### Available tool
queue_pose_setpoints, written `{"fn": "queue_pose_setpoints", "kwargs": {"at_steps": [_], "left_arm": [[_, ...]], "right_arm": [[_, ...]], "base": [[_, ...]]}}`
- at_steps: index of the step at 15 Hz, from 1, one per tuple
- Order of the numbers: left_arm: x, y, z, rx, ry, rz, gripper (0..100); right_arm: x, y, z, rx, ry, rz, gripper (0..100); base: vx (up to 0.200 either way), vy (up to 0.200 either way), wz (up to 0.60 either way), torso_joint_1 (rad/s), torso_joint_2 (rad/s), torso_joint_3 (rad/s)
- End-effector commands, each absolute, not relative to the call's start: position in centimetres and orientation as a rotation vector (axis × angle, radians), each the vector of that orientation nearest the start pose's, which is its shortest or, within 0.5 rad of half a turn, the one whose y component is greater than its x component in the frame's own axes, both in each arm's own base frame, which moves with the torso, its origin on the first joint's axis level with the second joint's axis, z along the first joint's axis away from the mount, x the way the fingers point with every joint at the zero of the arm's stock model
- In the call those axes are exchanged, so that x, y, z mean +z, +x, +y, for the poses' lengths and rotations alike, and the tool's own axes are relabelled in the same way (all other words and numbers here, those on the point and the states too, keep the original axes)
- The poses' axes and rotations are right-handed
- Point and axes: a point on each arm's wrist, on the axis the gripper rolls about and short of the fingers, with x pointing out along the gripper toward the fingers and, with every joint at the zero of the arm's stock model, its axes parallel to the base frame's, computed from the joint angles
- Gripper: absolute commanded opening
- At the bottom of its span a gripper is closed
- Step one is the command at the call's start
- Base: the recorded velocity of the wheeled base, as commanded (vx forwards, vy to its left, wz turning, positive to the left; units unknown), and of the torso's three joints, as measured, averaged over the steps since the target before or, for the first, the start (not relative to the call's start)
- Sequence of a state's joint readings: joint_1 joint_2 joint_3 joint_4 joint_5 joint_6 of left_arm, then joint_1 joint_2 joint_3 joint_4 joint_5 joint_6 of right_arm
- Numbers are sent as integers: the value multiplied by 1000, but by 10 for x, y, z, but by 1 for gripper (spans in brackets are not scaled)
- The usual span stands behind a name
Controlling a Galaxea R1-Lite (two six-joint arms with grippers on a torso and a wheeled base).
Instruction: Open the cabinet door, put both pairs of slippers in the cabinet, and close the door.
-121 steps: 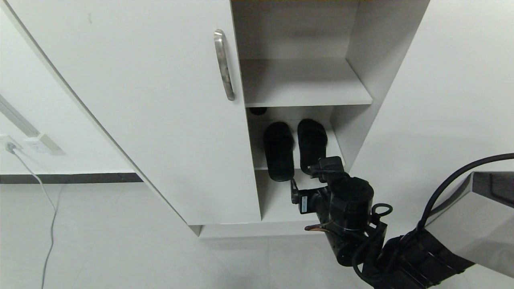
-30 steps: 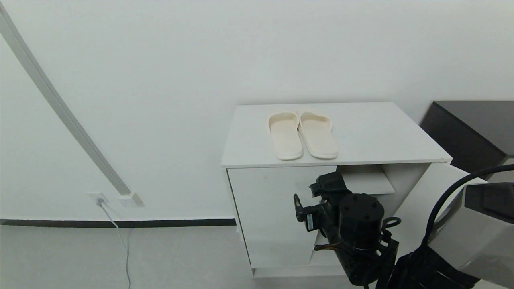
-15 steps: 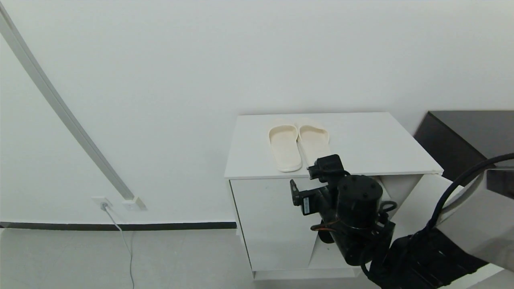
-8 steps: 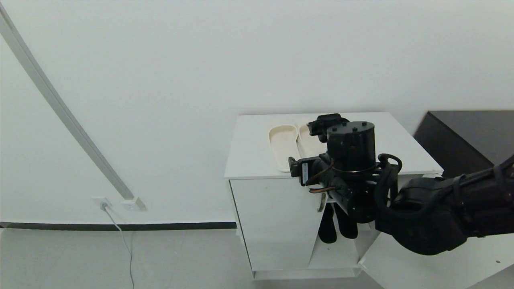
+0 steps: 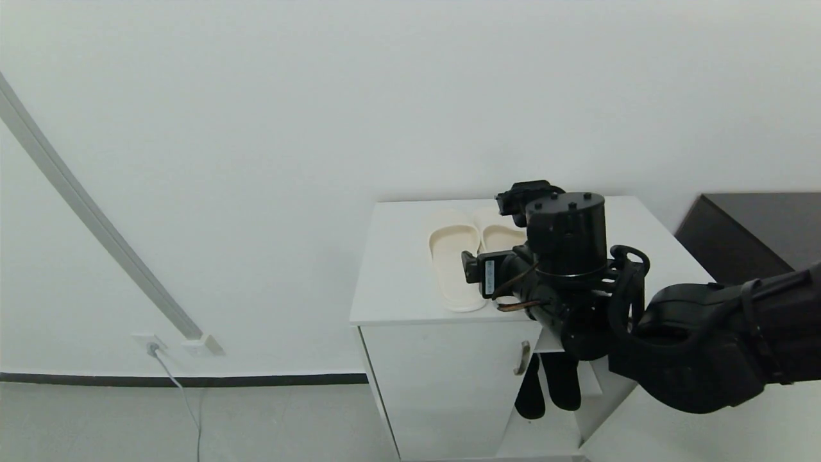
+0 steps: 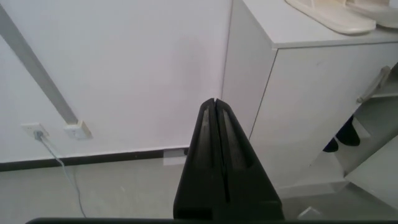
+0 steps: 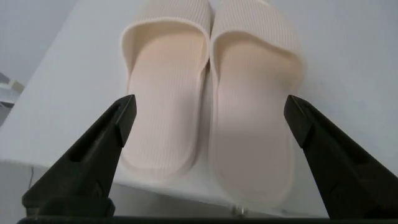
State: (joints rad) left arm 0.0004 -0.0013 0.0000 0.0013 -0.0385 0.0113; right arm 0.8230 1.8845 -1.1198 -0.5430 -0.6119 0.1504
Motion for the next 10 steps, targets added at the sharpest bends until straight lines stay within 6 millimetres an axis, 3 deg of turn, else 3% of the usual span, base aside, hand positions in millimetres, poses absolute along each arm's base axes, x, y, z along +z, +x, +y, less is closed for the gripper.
{"fn": "queue_pose_setpoints", "kwargs": {"at_steps": [1,4,10], "left_arm": [[75,-23,-1,-38,11,1,0],[75,-23,-1,-38,11,1,0],[75,-23,-1,-37,9,1,0]], "right_arm": [[177,259,264,202,-18,202,100],[159,264,270,203,-37,225,100],[142,317,289,203,-14,170,100]], "base": [[0,0,0,0,0,0],[0,0,0,0,0,0],[0,0,0,0,0,0]]}}
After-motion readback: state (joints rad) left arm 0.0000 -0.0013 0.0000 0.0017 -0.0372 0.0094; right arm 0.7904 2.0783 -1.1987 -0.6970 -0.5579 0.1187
